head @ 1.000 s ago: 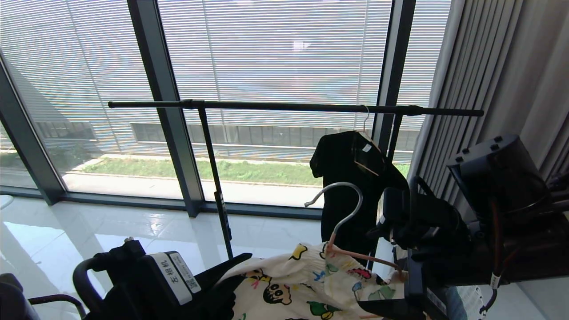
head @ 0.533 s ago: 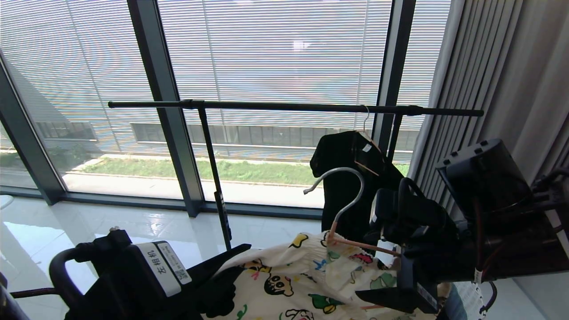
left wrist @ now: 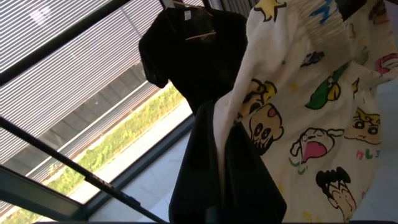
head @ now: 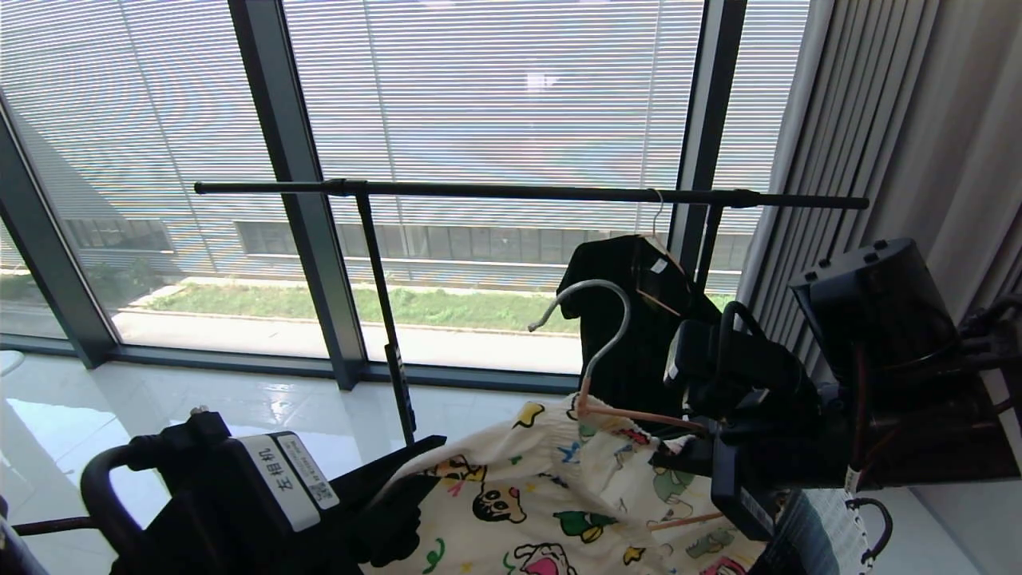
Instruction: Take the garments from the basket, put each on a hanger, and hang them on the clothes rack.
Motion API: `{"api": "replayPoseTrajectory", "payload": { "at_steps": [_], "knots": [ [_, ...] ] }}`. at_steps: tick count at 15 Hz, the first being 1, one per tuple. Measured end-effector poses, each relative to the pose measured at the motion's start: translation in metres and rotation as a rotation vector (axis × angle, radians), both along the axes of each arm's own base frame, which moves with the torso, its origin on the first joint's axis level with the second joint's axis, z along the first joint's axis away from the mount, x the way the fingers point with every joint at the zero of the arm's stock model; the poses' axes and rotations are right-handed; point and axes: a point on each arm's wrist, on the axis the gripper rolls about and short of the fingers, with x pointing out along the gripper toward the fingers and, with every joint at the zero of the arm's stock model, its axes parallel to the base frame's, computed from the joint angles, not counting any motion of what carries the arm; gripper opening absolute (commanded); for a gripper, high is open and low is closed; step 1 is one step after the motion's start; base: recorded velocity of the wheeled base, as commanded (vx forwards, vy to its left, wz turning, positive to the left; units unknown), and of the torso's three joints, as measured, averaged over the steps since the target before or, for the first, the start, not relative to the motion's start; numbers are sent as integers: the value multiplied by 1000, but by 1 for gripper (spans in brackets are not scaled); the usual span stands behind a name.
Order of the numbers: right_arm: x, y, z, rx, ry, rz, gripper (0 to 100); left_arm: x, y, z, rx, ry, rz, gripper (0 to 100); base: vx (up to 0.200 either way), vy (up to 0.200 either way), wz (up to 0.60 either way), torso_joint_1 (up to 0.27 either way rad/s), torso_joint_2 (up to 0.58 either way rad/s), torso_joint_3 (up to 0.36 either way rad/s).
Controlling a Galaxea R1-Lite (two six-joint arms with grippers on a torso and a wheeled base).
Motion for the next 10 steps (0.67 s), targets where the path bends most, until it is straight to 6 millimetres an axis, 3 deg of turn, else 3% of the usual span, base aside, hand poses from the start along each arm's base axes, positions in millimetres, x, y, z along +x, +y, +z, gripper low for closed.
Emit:
{"api": "replayPoseTrajectory", "payload": {
  "at_steps": [5,8,10],
  "knots": [
    [0,-2,9,61,-173,20,0,9,7,-2,17,-4,66,100,0,0,0,0,0,0],
    [1,-15,17,87,-265,2,0,21,21,-6,30,8,171,100,0,0,0,0,0,0],
    [7,-28,21,97,-299,-49,0,18,31,-16,52,26,198,100,0,0,0,0,0,0]
  ]
}}
